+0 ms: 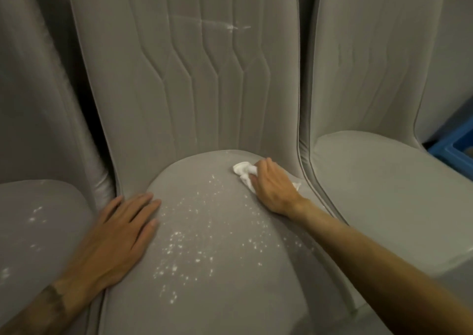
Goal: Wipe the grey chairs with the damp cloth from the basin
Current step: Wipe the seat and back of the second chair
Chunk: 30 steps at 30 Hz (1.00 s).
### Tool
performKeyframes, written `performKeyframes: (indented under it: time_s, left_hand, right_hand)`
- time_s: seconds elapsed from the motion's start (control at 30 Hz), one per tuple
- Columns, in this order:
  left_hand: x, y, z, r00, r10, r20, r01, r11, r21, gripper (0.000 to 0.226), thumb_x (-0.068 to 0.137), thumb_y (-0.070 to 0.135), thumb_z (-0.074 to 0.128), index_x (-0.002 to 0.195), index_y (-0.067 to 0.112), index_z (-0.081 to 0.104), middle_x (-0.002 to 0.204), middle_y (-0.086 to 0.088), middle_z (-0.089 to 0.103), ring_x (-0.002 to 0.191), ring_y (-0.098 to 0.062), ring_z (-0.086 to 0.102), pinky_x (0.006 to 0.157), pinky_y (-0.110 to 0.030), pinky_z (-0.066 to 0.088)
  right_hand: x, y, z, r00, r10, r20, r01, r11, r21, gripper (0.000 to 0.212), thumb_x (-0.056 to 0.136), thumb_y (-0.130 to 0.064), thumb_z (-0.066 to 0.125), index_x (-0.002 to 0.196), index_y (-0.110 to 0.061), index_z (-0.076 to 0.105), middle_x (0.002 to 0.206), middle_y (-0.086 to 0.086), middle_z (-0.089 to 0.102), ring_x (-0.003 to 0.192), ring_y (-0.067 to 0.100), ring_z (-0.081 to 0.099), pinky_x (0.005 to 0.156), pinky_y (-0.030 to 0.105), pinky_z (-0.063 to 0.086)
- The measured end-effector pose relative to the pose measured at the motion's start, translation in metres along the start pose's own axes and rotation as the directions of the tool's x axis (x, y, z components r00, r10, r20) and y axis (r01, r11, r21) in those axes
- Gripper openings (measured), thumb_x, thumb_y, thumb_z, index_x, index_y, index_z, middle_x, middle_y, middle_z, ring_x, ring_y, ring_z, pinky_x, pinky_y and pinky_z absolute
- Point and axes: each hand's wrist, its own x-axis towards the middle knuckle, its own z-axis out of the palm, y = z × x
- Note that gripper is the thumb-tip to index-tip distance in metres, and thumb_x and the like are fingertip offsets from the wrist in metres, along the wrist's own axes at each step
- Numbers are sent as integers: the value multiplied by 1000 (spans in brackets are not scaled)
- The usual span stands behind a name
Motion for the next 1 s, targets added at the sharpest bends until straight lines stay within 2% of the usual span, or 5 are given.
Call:
performKeyframes:
  time_s: [0.13,0.33,0.5,0.7,1.0]
  left_hand:
    - [1,-2,0,1000,-14,0,14,1000,-15,55,105,38,34,144,11,61,151,-7,58,137,-25,58,119,-51,35]
    - [-1,1,1,1000,-18,-9,18,1000,-11,55,105,39,34,144,11,62,150,-6,59,136,-24,57,120,-50,33]
    - [-11,3,-3,999,-12,32,12,1000,-25,60,105,42,31,146,9,60,152,-8,56,138,-24,57,120,-48,29]
    - [-22,13,-7,990,-120,70,130,980,-148,62,106,48,28,152,16,53,157,-1,50,144,-18,48,122,-38,24]
    - [-19,11,-1,984,-169,62,178,966,-185,58,106,48,29,150,20,55,157,3,50,144,-15,46,122,-38,31]
  right_hand:
    - [14,13,-9,981,187,-42,-191,976,-108,30,107,-30,34,113,-6,50,115,16,52,102,35,50,86,43,36]
    - [6,-37,7,993,-117,34,112,987,116,34,105,-36,41,108,-4,52,105,17,53,89,31,48,82,39,38]
    - [20,3,-7,987,160,-16,-161,985,-62,35,107,-35,35,115,-4,49,117,16,51,103,36,51,89,44,39]
    - [-9,-40,21,986,-163,21,159,980,120,35,106,-37,39,113,-7,55,106,14,53,92,30,49,86,43,40]
    - [22,-51,19,999,20,-35,-16,992,126,37,105,-34,44,112,1,52,114,22,54,101,36,50,90,43,37]
